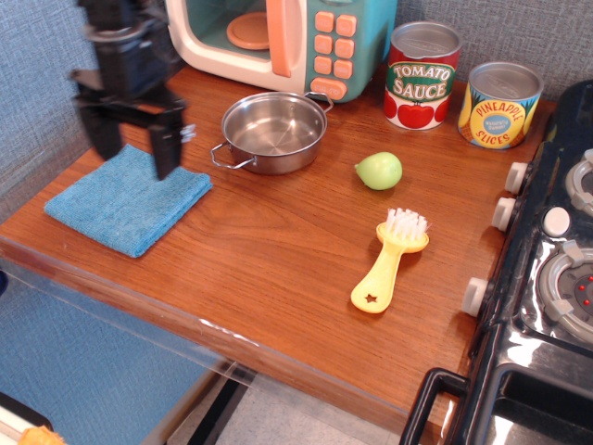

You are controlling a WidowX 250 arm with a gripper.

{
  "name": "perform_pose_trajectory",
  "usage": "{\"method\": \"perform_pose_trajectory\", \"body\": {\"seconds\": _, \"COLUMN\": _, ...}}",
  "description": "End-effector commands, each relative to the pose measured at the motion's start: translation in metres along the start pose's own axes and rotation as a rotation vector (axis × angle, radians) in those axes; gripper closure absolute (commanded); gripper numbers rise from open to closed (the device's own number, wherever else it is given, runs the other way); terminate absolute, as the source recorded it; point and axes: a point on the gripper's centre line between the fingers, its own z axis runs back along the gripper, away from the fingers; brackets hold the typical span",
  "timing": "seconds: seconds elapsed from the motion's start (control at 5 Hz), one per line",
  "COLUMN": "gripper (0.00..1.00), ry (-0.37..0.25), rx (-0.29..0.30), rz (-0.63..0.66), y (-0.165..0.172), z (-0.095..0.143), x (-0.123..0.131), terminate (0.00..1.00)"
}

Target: Move the towel to the right and centered

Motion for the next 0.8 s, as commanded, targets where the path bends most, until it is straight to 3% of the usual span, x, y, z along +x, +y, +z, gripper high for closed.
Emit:
{"method": "perform_pose_trajectory", "body": {"seconds": 0.0, "gripper": 0.00, "ry": -0.089, "rx": -0.003, "rz": -0.095, "y": 0.030, "z": -0.007, "x": 0.005, "terminate": 0.00}}
{"method": "perform_pose_trajectory", "body": {"seconds": 0.2, "gripper": 0.00, "ry": -0.097, "rx": -0.082, "rz": -0.143, "y": 0.030, "z": -0.022, "x": 0.011, "terminate": 0.00}}
{"method": "perform_pose_trajectory", "body": {"seconds": 0.4, "gripper": 0.00, "ry": -0.108, "rx": -0.105, "rz": -0.147, "y": 0.031, "z": -0.033, "x": 0.017, "terminate": 0.00}}
{"method": "perform_pose_trajectory", "body": {"seconds": 0.6, "gripper": 0.00, "ry": -0.119, "rx": -0.004, "rz": -0.147, "y": 0.028, "z": -0.053, "x": 0.018, "terminate": 0.00}}
